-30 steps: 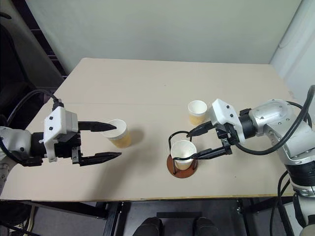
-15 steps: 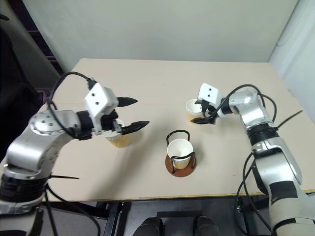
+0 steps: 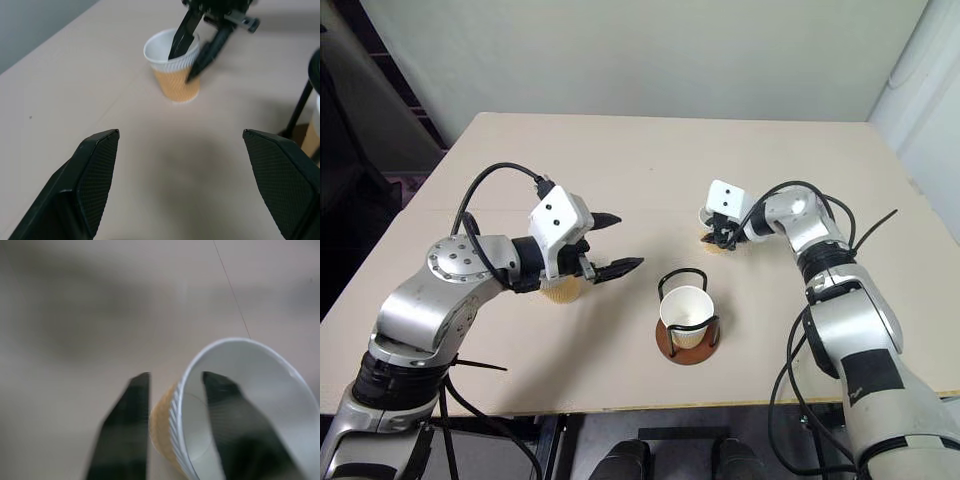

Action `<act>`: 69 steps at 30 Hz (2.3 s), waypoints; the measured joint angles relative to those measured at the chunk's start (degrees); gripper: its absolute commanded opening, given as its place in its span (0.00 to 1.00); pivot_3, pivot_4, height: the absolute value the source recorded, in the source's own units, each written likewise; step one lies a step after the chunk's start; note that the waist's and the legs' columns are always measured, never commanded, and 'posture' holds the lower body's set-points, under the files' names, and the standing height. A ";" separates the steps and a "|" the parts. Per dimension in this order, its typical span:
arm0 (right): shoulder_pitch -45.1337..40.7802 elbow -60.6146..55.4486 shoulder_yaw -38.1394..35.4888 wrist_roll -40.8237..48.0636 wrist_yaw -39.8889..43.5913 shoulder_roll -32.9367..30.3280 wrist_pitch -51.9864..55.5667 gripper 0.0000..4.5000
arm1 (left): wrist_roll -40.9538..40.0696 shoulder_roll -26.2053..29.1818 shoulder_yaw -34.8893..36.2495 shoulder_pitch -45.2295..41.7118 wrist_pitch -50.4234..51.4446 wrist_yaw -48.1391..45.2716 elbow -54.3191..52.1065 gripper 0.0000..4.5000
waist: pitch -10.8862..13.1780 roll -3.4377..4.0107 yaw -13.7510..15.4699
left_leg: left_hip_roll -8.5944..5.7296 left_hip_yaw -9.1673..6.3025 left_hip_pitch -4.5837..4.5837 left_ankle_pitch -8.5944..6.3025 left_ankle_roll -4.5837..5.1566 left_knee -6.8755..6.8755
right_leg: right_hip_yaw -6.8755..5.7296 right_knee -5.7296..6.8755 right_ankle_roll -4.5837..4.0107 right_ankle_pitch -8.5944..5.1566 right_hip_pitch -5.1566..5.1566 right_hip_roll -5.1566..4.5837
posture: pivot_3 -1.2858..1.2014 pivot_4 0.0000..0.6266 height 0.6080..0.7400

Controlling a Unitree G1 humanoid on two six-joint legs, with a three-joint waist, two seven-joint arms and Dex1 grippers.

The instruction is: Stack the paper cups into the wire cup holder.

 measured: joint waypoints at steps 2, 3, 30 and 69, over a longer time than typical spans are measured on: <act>-0.14 0.13 -0.32 0.00 0.47 0.09 -0.26 0.00 | 0.01 0.19 0.00 0.00 0.00 -0.01 -0.19 0.95 | 0.00 0.00 0.09 | -0.03 -0.01 0.11 -0.10 0.19 0.00 | 0.00 -0.02 -0.01 -0.01 0.00 -0.03 | 0.52 0.24 1.00; -0.14 0.08 -0.67 0.09 1.30 0.09 -0.40 0.00 | 0.01 0.28 0.01 0.00 -0.01 -0.09 -0.33 0.95 | 0.00 0.00 0.09 | -0.03 -0.01 0.17 -0.11 0.20 0.00 | 0.00 0.02 -0.03 -0.01 0.02 -0.04 | 0.52 0.24 1.00; 20.47 -81.95 -7.42 32.67 21.30 -22.31 42.84 0.00 | -9.28 16.06 9.32 10.69 -6.31 -23.59 -5.74 0.95 | -0.02 -0.06 -1.48 | 0.37 0.83 1.09 0.34 0.20 0.06 | 0.58 0.02 -0.91 -0.24 0.77 0.69 | 0.52 0.24 1.00; 14.99 -68.09 -5.79 26.69 2.06 -1.47 38.46 0.92 | 9.54 26.87 8.77 14.39 -20.27 -22.49 14.93 0.95 | -0.09 -0.19 -1.46 | 1.28 0.91 0.29 -0.31 -0.25 0.04 | 1.21 0.10 -0.79 0.14 -0.63 1.47 | 0.52 0.24 1.00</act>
